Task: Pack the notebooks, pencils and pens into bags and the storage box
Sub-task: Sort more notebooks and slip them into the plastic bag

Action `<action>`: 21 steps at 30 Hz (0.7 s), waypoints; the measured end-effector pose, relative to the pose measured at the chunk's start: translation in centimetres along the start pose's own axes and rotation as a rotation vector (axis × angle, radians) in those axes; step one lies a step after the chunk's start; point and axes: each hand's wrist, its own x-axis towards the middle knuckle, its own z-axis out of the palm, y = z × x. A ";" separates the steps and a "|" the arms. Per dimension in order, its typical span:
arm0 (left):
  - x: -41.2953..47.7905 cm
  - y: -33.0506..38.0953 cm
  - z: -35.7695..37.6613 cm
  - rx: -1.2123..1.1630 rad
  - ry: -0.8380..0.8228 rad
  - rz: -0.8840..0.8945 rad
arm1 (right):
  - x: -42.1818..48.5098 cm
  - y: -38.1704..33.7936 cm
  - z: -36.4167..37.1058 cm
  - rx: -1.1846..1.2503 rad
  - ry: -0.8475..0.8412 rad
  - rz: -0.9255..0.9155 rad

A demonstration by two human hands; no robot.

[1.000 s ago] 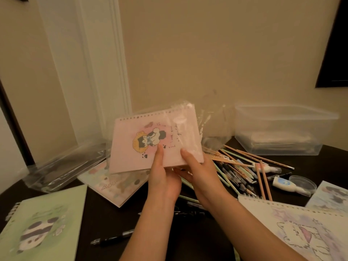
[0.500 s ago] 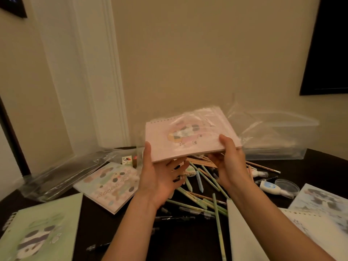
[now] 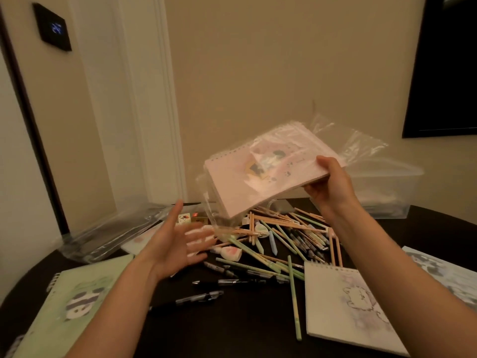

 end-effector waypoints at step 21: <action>-1.3 -0.4 4.3 0.290 0.079 0.139 | -1.7 2.2 0.1 -0.478 -0.302 0.198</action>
